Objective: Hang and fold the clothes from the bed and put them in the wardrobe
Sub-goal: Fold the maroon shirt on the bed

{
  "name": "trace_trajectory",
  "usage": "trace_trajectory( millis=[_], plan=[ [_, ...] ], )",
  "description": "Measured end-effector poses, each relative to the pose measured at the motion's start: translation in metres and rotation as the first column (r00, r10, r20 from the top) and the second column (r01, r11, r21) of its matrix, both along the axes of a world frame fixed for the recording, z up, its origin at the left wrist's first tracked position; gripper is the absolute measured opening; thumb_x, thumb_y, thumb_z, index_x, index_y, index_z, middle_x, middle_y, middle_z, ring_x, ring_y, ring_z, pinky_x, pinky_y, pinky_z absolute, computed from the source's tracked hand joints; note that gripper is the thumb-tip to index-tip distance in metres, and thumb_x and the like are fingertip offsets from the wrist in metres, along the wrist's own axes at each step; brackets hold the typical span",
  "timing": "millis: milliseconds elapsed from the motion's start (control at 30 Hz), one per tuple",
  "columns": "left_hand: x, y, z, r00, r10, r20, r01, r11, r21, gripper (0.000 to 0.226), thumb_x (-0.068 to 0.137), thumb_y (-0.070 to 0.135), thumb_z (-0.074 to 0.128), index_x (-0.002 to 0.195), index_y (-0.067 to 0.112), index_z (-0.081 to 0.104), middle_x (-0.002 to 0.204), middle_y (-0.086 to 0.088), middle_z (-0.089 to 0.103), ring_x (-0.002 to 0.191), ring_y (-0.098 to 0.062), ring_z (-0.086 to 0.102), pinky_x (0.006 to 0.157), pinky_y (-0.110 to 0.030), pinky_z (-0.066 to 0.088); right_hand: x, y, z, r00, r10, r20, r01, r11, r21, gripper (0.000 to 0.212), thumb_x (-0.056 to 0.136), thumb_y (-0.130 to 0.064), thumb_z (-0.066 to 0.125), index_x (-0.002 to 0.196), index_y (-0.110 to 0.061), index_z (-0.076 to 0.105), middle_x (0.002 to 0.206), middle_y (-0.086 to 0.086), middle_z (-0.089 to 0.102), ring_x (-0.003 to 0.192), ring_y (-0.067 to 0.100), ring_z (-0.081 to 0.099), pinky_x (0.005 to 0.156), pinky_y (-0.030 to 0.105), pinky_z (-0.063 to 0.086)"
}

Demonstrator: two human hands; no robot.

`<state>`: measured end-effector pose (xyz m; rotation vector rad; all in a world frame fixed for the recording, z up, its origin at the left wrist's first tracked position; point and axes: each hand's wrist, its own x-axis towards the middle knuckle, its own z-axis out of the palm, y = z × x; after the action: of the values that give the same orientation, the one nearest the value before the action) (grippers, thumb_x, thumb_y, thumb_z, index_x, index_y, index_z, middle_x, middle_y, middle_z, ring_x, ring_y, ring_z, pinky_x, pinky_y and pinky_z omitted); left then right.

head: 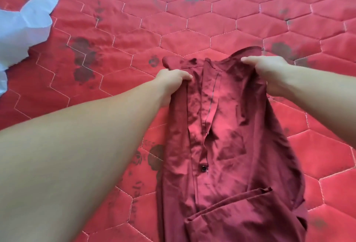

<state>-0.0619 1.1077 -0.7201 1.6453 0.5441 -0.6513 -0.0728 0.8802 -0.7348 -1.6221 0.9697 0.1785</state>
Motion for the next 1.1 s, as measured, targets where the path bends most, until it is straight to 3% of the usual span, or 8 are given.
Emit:
trace_trajectory(
  millis=[100, 167, 367, 533, 733, 900, 1033, 1100],
  plan=[
    [0.001, -0.005, 0.015, 0.998, 0.034, 0.057, -0.028, 0.996, -0.089, 0.024, 0.081, 0.0, 0.063, 0.105, 0.007, 0.065, 0.081, -0.013, 0.069, 0.058, -0.022, 0.067, 0.061, -0.039, 0.06, 0.004, -0.002, 0.02, 0.988, -0.016, 0.156, 0.015, 1.0, 0.007, 0.033, 0.047, -0.025, 0.079, 0.077, -0.016, 0.07, 0.088, 0.003, 0.069, 0.089, 0.024, 0.066, 0.089, 0.046, 0.056],
    [-0.002, -0.005, 0.023, 0.995, 0.048, 0.084, -0.034, 0.986, -0.163, 0.03, 0.082, -0.003, 0.058, 0.111, 0.001, 0.067, 0.091, -0.019, 0.071, 0.069, -0.027, 0.069, 0.068, -0.045, 0.061, -0.003, 0.002, 0.041, 0.969, 0.041, 0.242, -0.033, 0.999, -0.039, 0.008, 0.048, -0.018, 0.072, 0.054, -0.019, 0.066, 0.071, 0.002, 0.062, 0.076, 0.022, 0.062, 0.075, 0.041, 0.057],
    [-0.05, 0.006, 0.047, 0.987, 0.0, 0.159, 0.056, 0.936, -0.348, 0.045, 0.075, -0.01, 0.058, 0.119, -0.008, 0.062, 0.121, -0.029, 0.062, 0.106, -0.042, 0.064, 0.09, -0.053, 0.054, -0.091, -0.002, 0.082, 0.872, 0.295, 0.391, -0.207, 0.945, -0.251, 0.015, 0.061, -0.008, 0.058, 0.057, -0.023, 0.061, 0.053, -0.014, 0.053, 0.058, 0.006, 0.047, 0.058, 0.024, 0.038],
    [-0.129, 0.033, 0.028, 0.91, -0.294, 0.293, 0.256, 0.953, 0.163, 0.019, 0.072, -0.006, 0.075, 0.076, 0.011, 0.068, 0.069, 0.007, 0.062, 0.065, -0.005, 0.05, 0.05, -0.016, 0.042, -0.208, -0.01, 0.06, 0.742, 0.656, 0.139, -0.466, 0.653, -0.598, 0.012, 0.06, -0.015, 0.053, 0.067, -0.014, 0.064, 0.067, 0.0, 0.064, 0.064, 0.01, 0.056, 0.067, 0.019, 0.043],
    [-0.199, 0.077, -0.005, 0.665, -0.673, 0.322, 0.444, 0.704, 0.554, 0.016, 0.072, 0.0, 0.07, 0.073, 0.016, 0.071, 0.072, 0.002, 0.068, 0.068, -0.012, 0.06, 0.067, -0.029, 0.046, -0.28, -0.019, 0.024, 0.493, 0.856, -0.159, -0.607, 0.207, -0.767, 0.015, 0.058, -0.017, 0.057, 0.07, -0.021, 0.063, 0.07, -0.006, 0.06, 0.065, 0.026, 0.056, 0.061, 0.04, 0.049],
    [-0.222, 0.091, 0.0, 0.472, -0.765, 0.438, 0.354, 0.619, 0.701, 0.006, 0.069, 0.016, 0.068, 0.073, 0.013, 0.066, 0.077, 0.002, 0.064, 0.075, -0.023, 0.057, 0.071, -0.029, 0.042, -0.301, -0.015, 0.026, 0.456, 0.871, -0.182, -0.548, 0.113, -0.829, 0.011, 0.058, -0.015, 0.056, 0.068, -0.016, 0.06, 0.067, -0.002, 0.056, 0.06, 0.027, 0.053, 0.057, 0.034, 0.042],
    [-0.232, 0.099, 0.001, 0.298, -0.953, 0.047, 0.541, 0.209, 0.815, 0.052, 0.058, 0.073, 0.05, 0.085, 0.03, 0.062, 0.091, 0.014, 0.058, 0.096, -0.015, 0.05, 0.083, -0.035, 0.041, -0.313, -0.014, 0.02, 0.405, 0.861, -0.307, -0.662, 0.044, -0.749, 0.014, 0.067, -0.039, 0.049, 0.066, -0.025, 0.051, 0.066, -0.01, 0.048, 0.065, 0.022, 0.055, 0.06, 0.032, 0.034],
    [-0.234, 0.086, 0.01, 0.377, -0.921, 0.096, 0.557, 0.308, 0.771, 0.063, 0.054, 0.087, 0.045, 0.08, 0.031, 0.056, 0.086, 0.017, 0.054, 0.093, -0.011, 0.046, 0.085, -0.034, 0.037, -0.307, -0.006, 0.019, 0.541, 0.812, -0.219, -0.625, 0.214, -0.75, 0.028, 0.073, -0.049, 0.05, 0.063, -0.023, 0.045, 0.064, -0.008, 0.045, 0.063, 0.021, 0.048, 0.06, 0.033, 0.033]
  ],
)
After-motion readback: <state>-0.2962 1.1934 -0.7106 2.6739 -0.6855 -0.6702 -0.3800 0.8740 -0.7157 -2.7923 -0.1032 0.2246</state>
